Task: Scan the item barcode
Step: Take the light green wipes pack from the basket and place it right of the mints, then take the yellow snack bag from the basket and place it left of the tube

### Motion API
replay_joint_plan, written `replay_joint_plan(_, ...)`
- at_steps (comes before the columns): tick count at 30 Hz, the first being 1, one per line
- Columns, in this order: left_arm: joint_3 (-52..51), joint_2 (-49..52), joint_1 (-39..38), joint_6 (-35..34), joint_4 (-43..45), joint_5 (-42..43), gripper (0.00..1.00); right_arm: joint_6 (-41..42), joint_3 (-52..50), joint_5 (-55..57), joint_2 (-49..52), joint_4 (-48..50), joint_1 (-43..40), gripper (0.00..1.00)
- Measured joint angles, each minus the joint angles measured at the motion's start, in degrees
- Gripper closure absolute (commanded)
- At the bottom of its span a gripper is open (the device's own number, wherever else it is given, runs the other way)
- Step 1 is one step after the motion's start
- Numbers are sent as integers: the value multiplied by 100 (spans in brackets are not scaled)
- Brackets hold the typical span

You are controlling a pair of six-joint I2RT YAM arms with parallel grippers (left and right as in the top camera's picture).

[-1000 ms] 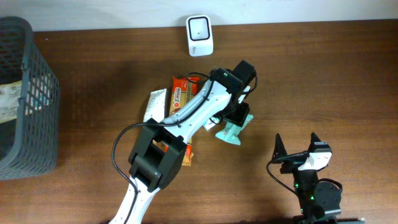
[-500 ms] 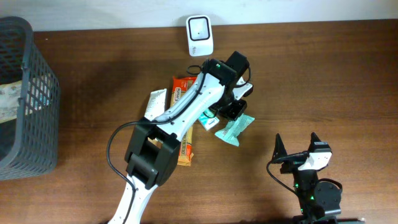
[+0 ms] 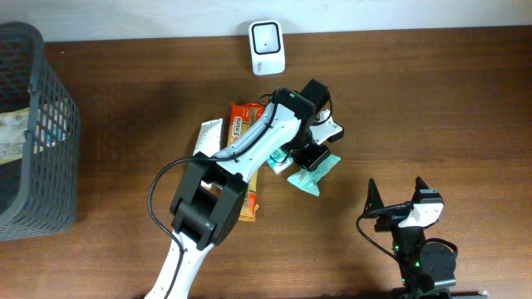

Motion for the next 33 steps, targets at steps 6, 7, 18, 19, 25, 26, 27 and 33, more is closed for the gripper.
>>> replay_joint_plan(6,-9,20,11,-313,151,-221,100,0,0,-2,0,0,0,1)
replay_joint_plan(7,9,22,33,-348,164,-278,100,2,0,0,0,0,-2,1)
replay_joint_plan(18,4747,280,1198,-400,-1086,-1687,86,-2,0,0,0,0,-2,1)
replay_joint_plan(19,5528,267,1471,-459,-1209,-1956,68,2,0,0,0,0,-2,1)
replay_joint_plan(25,6441,87,3442,-905,-1355,-2599,48,2,0,0,0,0,0,1)
replay_joint_plan(26,6441,87,3788,-997,-1563,-2629,45,2,0,0,0,0,0,1)
replay_joint_plan(27,6439,87,4044,-1080,-1668,-2649,42,0,0,0,0,-2,0,1)
replay_joint_plan(33,6432,-92,5532,-2092,-1478,-2605,25,-2,0,0,0,0,0,2)
